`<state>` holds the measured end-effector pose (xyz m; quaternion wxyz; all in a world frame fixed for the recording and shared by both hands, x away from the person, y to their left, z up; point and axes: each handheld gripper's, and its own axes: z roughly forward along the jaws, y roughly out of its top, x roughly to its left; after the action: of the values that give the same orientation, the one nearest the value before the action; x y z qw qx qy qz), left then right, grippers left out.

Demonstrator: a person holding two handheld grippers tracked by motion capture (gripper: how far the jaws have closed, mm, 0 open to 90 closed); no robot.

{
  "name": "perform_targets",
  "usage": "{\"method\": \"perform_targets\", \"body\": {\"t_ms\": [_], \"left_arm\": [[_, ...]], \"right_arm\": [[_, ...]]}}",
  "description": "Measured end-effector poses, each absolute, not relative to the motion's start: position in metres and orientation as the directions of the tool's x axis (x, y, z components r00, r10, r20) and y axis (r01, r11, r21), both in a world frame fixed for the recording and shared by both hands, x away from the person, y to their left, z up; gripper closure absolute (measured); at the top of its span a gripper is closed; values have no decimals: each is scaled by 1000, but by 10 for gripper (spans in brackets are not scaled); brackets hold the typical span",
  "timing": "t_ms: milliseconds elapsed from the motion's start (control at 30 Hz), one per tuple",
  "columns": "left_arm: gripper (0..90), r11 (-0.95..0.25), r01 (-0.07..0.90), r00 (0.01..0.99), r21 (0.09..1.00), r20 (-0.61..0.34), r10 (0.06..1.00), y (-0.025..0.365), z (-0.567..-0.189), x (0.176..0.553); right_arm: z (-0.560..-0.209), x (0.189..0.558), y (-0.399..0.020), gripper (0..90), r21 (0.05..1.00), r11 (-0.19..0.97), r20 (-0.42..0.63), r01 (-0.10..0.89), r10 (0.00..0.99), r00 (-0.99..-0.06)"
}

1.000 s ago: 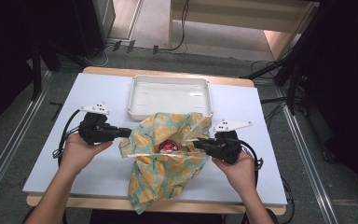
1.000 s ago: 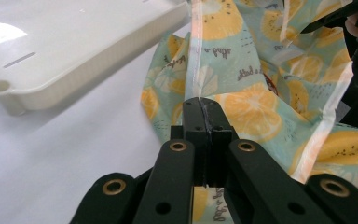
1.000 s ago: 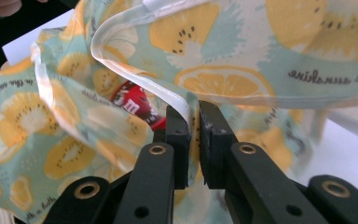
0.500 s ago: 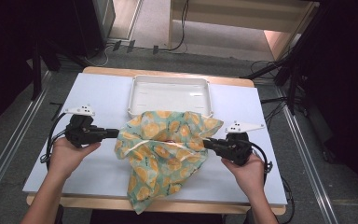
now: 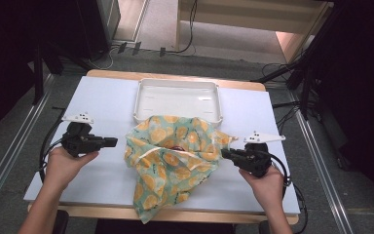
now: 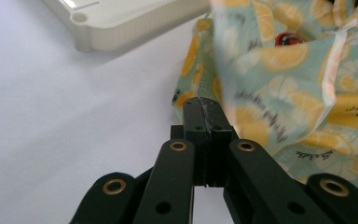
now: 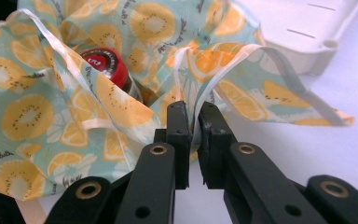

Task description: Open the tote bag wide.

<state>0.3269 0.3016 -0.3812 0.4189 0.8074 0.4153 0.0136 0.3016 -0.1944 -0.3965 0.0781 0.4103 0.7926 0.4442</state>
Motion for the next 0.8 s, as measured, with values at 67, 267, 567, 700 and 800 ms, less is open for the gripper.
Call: {"method": "perform_targets", "body": {"t_ms": [67,267,567,700,800], "left_arm": [[900,-302,655,660,693,-330,674,302,-381,328],[900,-321,640,683,698,-325,655,294,-378,328],[834,-299,627,697,719,-347,628,287,-367,328],[823,-290,627,698,723,-356,622,285,-367,329],[818,-310,628,701,714,-345,624,280,-368,334]], "right_arm": [[-398,300,-199,857,768,253,253,588,724,-642],[-403,294,-197,799,754,287,245,590,711,-659],[-387,289,-212,589,785,258,229,564,724,-650],[-370,283,-225,553,823,243,186,513,738,-649],[-367,283,-234,605,829,220,194,513,749,-634]]}}
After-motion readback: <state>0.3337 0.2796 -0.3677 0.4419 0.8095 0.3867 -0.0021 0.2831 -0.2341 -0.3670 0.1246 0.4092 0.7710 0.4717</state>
